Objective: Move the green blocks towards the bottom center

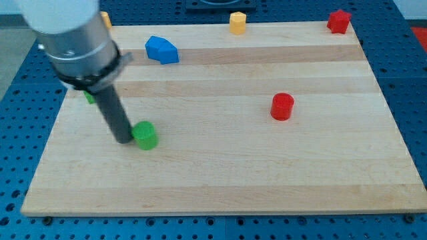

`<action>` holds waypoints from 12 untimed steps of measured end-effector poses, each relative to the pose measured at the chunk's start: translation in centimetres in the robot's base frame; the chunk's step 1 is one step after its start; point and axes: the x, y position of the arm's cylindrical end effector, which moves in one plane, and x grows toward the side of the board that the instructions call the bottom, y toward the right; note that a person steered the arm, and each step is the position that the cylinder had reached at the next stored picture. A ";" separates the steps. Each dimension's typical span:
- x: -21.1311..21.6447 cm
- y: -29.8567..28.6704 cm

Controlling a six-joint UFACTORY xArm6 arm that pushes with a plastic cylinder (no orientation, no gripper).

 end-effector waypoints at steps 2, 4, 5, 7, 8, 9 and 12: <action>-0.1 -2.6; -9.4 -7.8; -11.7 -11.1; -9.6 -13.2; -9.3 -15.5; -9.9 -15.6; -19.1 -14.2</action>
